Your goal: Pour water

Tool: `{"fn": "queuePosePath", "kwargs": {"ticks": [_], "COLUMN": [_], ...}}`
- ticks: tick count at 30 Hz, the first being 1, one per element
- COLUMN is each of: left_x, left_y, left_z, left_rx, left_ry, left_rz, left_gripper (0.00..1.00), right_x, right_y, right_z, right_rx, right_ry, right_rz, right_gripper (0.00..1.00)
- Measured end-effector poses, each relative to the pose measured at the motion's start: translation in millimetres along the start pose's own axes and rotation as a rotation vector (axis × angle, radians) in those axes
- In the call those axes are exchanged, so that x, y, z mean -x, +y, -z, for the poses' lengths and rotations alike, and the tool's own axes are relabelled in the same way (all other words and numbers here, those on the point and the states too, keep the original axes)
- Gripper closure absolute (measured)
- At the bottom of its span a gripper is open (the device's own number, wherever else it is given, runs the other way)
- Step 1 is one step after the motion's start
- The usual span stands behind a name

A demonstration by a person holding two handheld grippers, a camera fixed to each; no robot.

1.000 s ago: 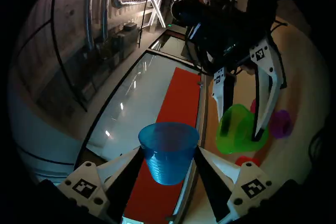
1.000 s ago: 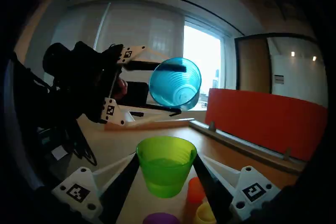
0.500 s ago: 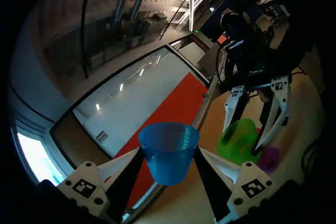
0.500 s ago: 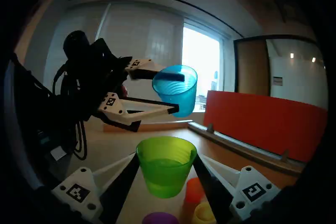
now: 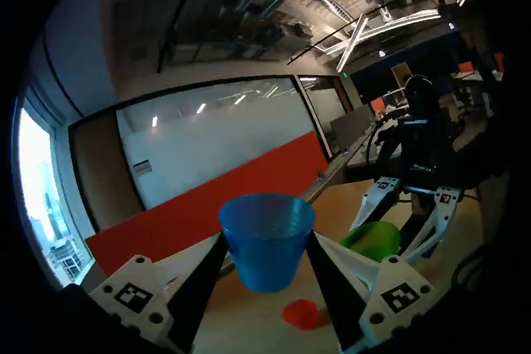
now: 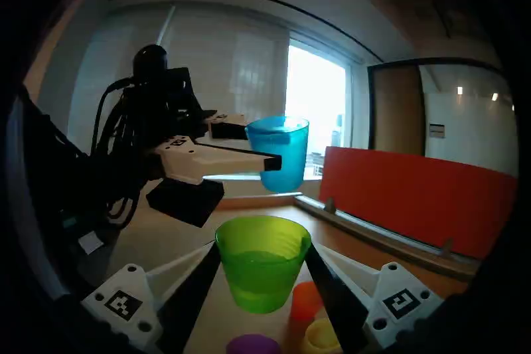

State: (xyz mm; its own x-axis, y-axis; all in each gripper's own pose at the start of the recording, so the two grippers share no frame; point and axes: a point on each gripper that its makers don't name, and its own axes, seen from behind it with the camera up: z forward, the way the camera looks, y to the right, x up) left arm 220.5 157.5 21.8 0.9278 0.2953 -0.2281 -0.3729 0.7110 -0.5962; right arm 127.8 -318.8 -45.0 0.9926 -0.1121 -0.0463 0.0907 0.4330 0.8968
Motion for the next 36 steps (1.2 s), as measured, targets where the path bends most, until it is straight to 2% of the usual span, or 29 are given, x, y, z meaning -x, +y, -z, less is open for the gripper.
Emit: {"fn": "queuePosePath", "kwargs": {"ticks": [5,11,14,26,32,36], "left_x": [9.7,7.7,7.0,20.7,49.5,65.5], "left_y": [-0.1,0.4,-0.6,5.6,9.8,12.6], "left_z": [1.1,4.6,6.0,11.4,13.8,15.2], "left_rx": [0.011,0.022,0.025,0.045,0.055,0.061], "left_ry": [-0.026,0.0,0.006,-0.029,-0.104,-0.143], "left_rz": [0.094,0.214,0.242,0.275,0.311,0.315], "left_gripper": [0.18,0.18,0.18,0.18,0.17,0.17], "right_x": [-5.5,-9.3,-9.2,-10.2,-6.0,-0.8], "right_y": [-0.5,-0.1,0.9,2.7,5.2,7.8], "right_z": [2.2,5.7,7.3,12.1,18.8,25.2], "right_rx": [0.004,0.011,0.016,0.022,0.023,0.022], "right_ry": [0.009,0.017,0.017,0.004,-0.028,-0.057], "right_rz": [-0.001,-0.001,-0.001,-0.013,-0.021,-0.027], "right_gripper": [0.1,0.1,0.1,0.1,0.1,0.1]}}
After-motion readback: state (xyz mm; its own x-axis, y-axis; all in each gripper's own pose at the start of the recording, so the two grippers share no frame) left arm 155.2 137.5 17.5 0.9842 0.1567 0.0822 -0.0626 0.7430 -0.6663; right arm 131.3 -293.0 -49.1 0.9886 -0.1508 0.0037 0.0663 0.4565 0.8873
